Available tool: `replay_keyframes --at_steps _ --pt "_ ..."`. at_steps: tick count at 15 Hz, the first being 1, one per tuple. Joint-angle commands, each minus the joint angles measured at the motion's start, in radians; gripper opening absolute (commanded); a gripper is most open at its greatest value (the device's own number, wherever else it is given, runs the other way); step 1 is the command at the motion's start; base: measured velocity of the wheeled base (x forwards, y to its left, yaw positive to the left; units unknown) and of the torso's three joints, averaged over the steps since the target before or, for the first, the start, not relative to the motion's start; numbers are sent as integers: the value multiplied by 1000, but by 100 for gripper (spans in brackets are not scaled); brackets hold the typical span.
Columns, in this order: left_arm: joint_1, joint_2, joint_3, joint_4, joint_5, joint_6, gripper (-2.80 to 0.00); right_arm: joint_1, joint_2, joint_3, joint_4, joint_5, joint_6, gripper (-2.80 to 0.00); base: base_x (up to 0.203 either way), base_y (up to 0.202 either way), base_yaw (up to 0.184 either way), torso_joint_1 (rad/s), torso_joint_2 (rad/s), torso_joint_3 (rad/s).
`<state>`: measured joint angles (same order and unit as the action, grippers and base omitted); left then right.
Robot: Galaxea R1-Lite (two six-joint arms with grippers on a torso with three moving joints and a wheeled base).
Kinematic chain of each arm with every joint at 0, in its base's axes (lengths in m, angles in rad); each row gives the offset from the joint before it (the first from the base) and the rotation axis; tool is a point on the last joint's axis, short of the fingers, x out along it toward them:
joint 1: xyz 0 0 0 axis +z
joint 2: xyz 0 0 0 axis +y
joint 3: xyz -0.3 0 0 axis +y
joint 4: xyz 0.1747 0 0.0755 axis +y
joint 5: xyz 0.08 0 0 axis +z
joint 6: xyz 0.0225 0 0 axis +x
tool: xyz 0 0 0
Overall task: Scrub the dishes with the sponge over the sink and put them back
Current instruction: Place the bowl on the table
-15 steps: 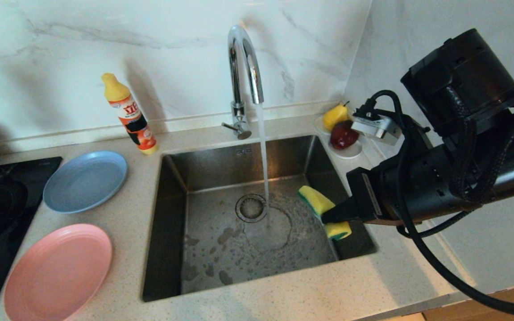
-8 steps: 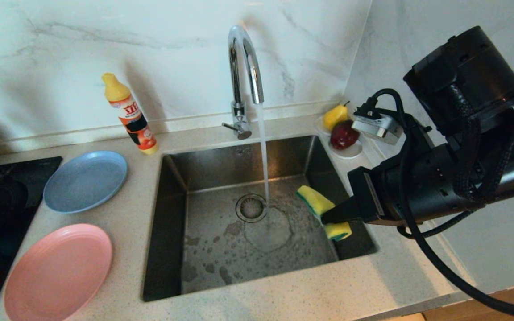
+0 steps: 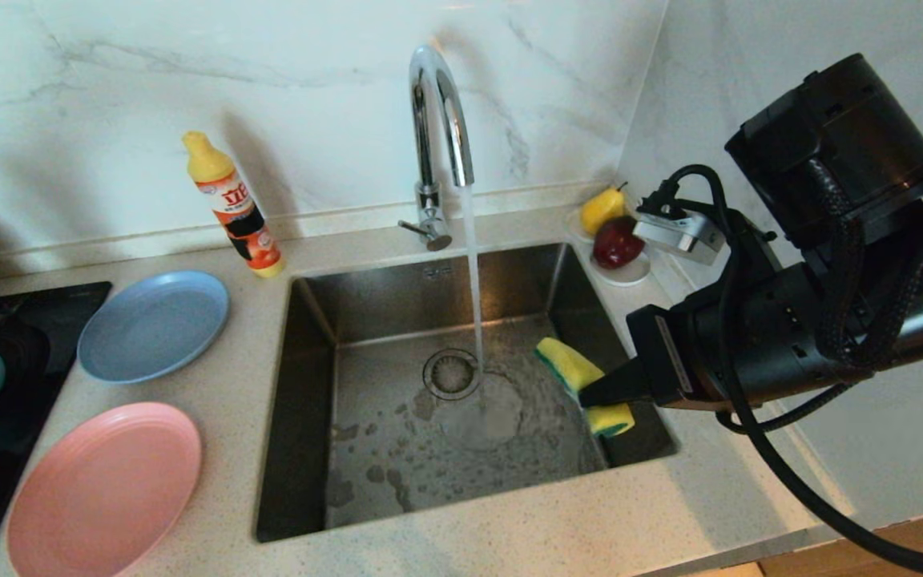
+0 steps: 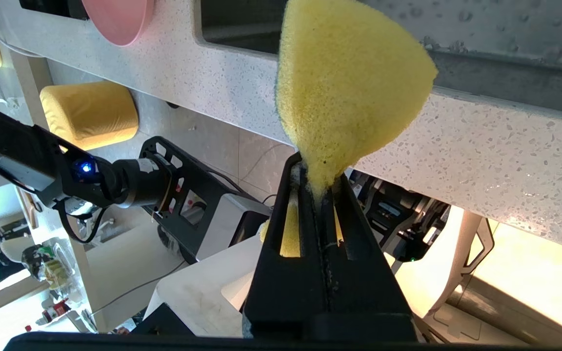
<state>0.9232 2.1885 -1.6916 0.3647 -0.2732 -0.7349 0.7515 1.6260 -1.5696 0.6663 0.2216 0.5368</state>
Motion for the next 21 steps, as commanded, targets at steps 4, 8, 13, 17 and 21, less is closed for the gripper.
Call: replay_keyframes --at_steps 4,8,13,17,21 --pt "3 10 -46 31 -34 -4 0 0 2 3 4 1 3 -280 0 0 0 0 0 0" --pt "6 -103 -49 57 -111 -21 0 1 -1 13 4 2 3 -280 0 0 0 0 0 0" --pt "6 -314 -49 144 -197 0 -280 2 -16 13 3 1 0 -280 0 0 0 0 0 0" --pt "-1 -442 -45 242 -214 200 -280 2 -28 16 4 2 1 -280 0 0 0 0 0 0" --pt "-85 -459 -39 357 -209 396 -280 2 -32 23 4 2 2 -280 0 0 0 0 0 0"
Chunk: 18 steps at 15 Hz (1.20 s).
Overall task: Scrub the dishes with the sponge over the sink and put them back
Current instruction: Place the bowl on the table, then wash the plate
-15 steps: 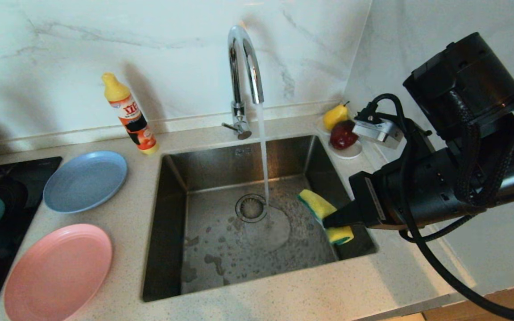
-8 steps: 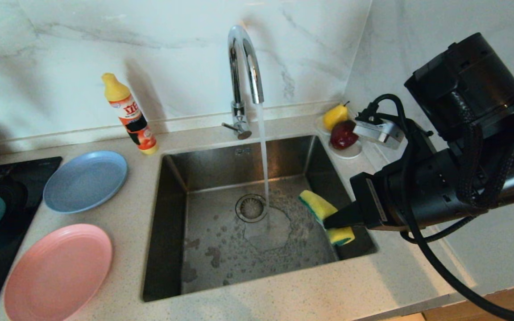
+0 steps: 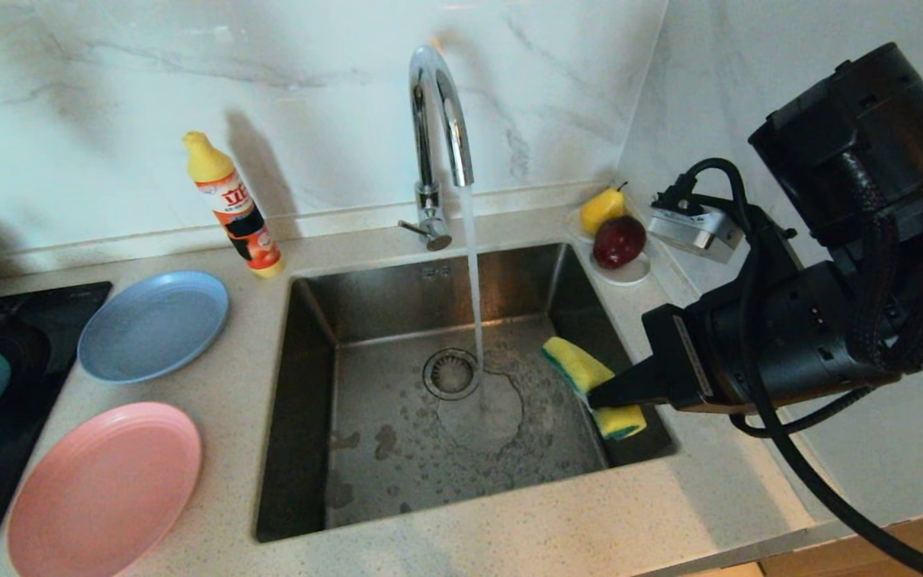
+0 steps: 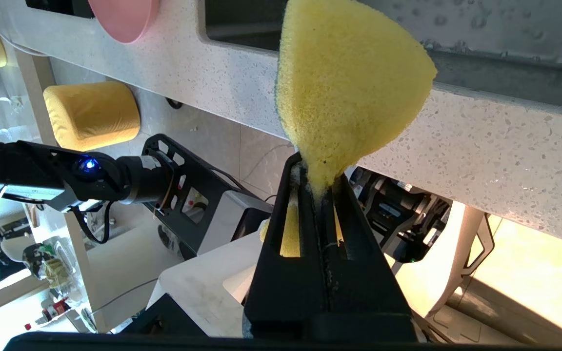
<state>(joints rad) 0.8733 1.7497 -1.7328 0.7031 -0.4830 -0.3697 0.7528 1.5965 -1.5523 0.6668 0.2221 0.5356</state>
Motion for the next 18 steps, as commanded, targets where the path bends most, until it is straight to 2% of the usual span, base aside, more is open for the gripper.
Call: replay_keyframes --at_steps 1,2,4,5,9,12,16,18 --pt "-63 -12 9 30 10 66 -280 0 -4 14 4 2 3 -280 0 0 0 0 0 0" --pt "-86 7 18 43 32 123 -280 0 -4 16 4 2 3 -280 0 0 0 0 0 0" --pt "-137 71 24 48 126 211 -280 0 -1 17 4 2 3 -280 0 0 0 0 0 0" --pt "-158 99 21 42 181 229 0 0 1 17 4 2 3 -280 0 0 0 0 0 0" --pt "-227 210 -31 26 235 244 0 0 11 36 -24 3 3 -280 0 0 0 0 0 0" --pt "-291 273 -27 3 313 242 0 0 11 49 -61 2 4 -280 0 0 0 0 0 0" --pt "-310 318 -28 -11 310 230 0 -1 9 54 -61 2 4 -280 0 0 0 0 0 0" --pt "-319 326 -13 -61 310 229 0 -3 3 60 -62 2 4 -280 0 0 0 0 0 0"
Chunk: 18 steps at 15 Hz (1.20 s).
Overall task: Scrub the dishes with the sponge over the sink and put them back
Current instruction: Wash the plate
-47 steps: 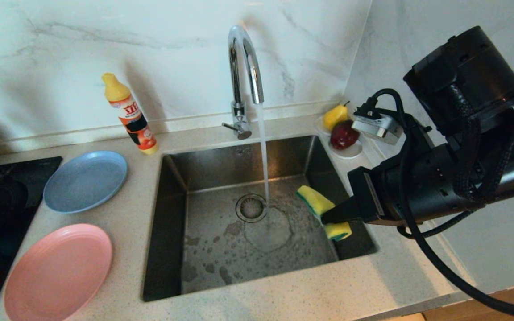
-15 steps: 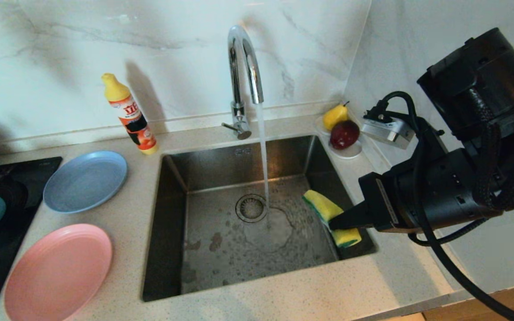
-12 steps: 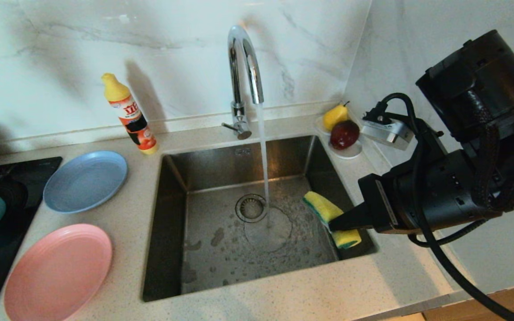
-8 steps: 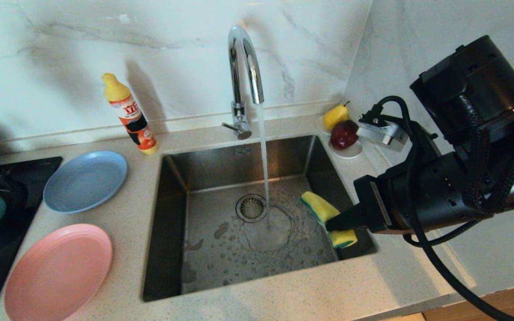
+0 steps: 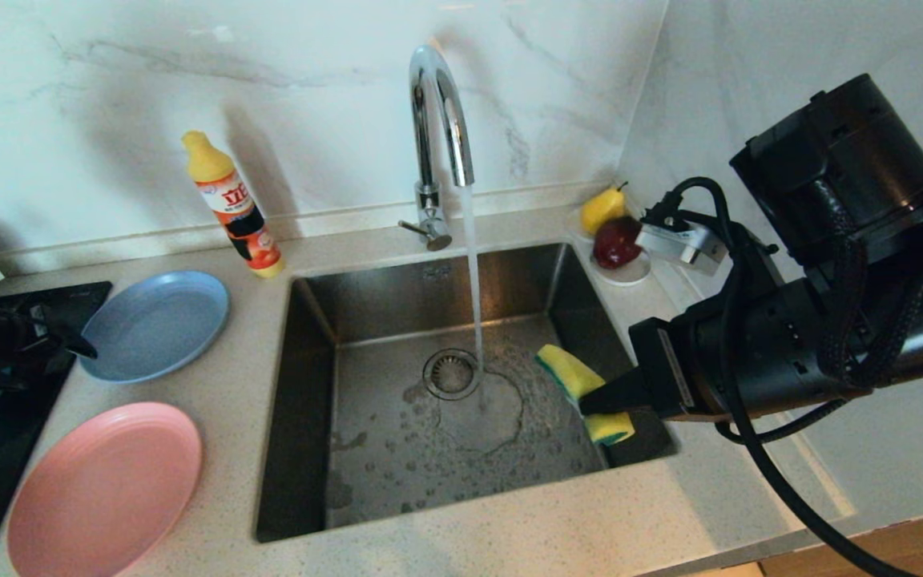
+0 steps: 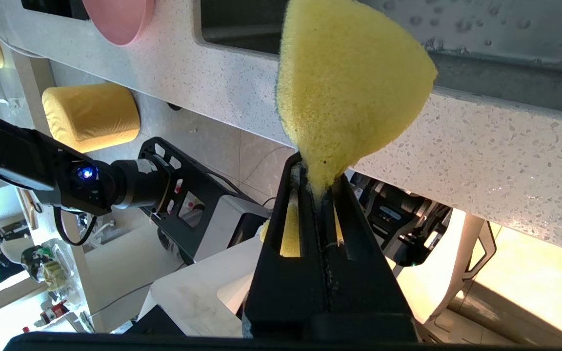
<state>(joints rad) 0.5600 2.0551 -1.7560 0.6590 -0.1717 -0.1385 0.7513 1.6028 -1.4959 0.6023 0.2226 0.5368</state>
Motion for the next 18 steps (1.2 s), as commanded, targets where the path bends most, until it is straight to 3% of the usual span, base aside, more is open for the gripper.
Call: replay_keyframes --at_steps 1,11,18 --pt "-12 20 22 -33 -2 -1 0 -1 -3 8 2 1 3 -280 0 0 0 0 0 0" --pt "-51 66 73 -176 -5 -53 0 -2 -8 8 2 1 2 -280 0 0 0 0 0 0" --pt "-50 74 75 -267 -103 -124 0 -3 -12 13 2 1 2 -280 0 0 0 0 0 0"
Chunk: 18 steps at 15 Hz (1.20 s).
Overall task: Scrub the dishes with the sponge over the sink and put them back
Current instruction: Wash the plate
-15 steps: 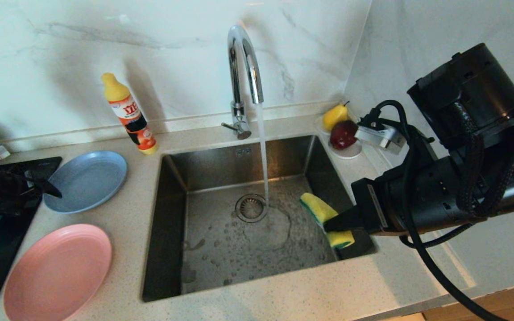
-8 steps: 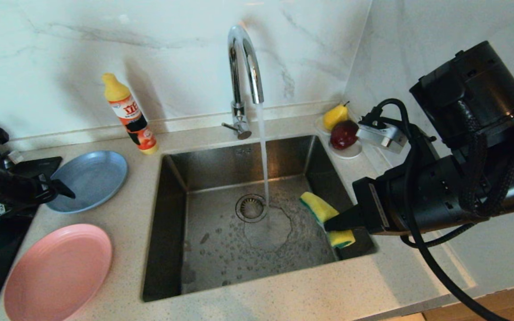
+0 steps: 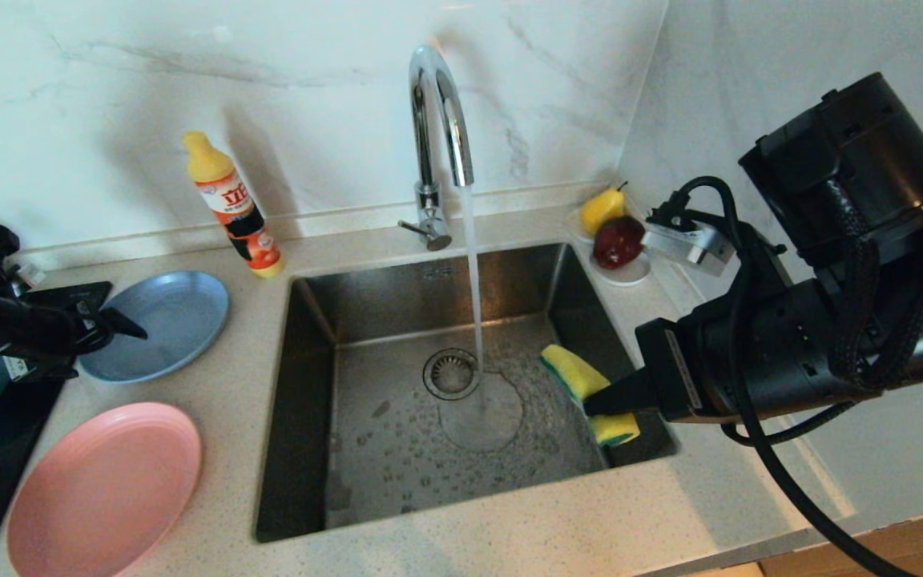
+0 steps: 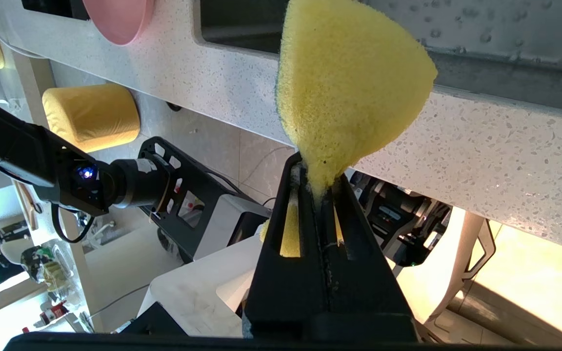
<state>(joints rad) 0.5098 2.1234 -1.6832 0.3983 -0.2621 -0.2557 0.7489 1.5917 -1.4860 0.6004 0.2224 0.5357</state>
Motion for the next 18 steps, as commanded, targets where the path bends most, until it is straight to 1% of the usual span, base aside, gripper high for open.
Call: replay_keyframes --at_steps 1,3,6,8,18 --pt "1 13 1 -13 -21 -15 0 0 -1 4 4 2 3 -280 0 0 0 0 0 0" --pt "1 20 2 -32 -25 -20 0 -4 -1 8 4 2 1 -280 0 0 0 0 0 0" --pt "1 21 15 -59 -52 -21 0 -6 -4 4 2 2 0 -280 0 0 0 0 0 0" --pt "1 24 16 -107 -52 -56 0 -6 -5 7 4 2 0 -280 0 0 0 0 0 0" --pt "1 38 5 -108 -36 -60 0 -6 -7 7 4 1 1 -280 0 0 0 0 0 0"
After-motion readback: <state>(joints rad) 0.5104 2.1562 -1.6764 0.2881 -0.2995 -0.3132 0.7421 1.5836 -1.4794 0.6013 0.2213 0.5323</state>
